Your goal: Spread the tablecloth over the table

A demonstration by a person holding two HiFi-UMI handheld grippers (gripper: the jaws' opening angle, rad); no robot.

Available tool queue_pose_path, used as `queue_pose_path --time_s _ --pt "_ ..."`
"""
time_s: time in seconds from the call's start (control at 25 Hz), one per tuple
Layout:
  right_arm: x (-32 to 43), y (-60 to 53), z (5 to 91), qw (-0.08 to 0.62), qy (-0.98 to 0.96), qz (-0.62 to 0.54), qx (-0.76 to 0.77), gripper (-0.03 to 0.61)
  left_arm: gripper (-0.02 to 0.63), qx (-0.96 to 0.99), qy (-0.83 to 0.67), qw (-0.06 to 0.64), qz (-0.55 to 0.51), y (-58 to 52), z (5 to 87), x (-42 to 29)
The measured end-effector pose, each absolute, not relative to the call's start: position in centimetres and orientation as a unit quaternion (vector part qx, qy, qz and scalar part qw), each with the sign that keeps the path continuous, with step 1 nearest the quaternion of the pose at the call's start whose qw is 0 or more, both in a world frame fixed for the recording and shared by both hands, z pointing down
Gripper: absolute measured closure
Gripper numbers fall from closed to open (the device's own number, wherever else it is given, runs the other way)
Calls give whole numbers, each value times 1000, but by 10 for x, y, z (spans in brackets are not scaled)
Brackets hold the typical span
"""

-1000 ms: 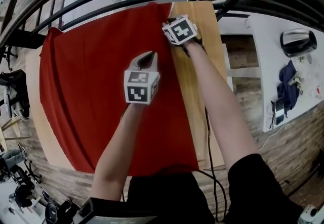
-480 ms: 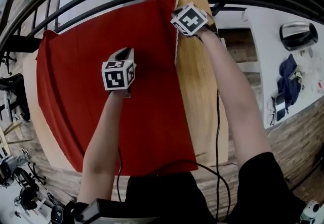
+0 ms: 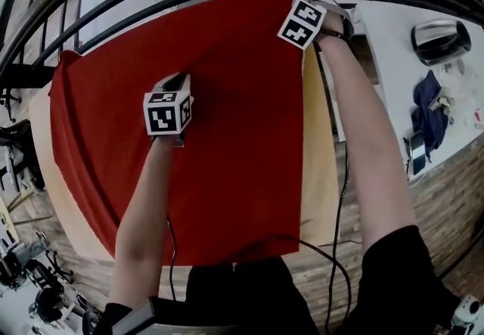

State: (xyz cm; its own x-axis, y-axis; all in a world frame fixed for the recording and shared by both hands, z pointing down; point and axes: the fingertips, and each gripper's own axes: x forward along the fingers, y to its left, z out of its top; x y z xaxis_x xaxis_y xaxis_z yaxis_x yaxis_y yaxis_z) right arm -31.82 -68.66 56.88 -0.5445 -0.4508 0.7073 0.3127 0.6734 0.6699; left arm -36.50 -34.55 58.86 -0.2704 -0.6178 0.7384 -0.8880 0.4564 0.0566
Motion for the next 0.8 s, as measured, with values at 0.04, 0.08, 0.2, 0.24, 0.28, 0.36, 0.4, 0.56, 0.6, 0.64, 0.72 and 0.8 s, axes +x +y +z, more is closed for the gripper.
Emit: queue_pose_path --time_s 0.04,0.08,0.2,0.24,0.28,0.36,0.4,0.56,0.6,0.64,0.72,0.8 --pt "-317 -692 568 466 -788 -398 59 557 582 489 -773 356 192 -348 589 -363" --pt "-316 -698 565 455 -803 -378 77 533 581 489 -773 353 196 -350 589 -362" --pt "-304 -713 544 396 -882 -215 137 499 592 483 -779 345 202 -350 588 -362" --pt "-293 -708 539 373 -906 -146 140 502 592 485 -779 342 203 -350 587 -361" --pt "-277 -696 537 356 -921 -89 130 543 591 490 -778 335 205 -350 583 -357" --pt "-241 -661 544 348 -932 -36 96 555 597 512 -772 318 203 -353 573 -338" --pt "-223 -643 551 353 -931 -31 83 555 607 526 -767 310 199 -355 567 -325" --pt "-160 -576 565 359 -931 13 69 555 612 586 -734 297 172 -364 546 -247" --pt "-146 -558 564 355 -932 37 67 555 612 602 -721 299 165 -365 542 -225" --pt "-132 -539 561 351 -932 62 63 555 612 618 -708 303 159 -365 539 -201" --pt "-105 -499 556 345 -932 100 53 545 612 645 -681 311 154 -360 536 -155" --pt "-76 -462 551 338 -932 125 52 487 611 665 -657 319 154 -351 536 -112"
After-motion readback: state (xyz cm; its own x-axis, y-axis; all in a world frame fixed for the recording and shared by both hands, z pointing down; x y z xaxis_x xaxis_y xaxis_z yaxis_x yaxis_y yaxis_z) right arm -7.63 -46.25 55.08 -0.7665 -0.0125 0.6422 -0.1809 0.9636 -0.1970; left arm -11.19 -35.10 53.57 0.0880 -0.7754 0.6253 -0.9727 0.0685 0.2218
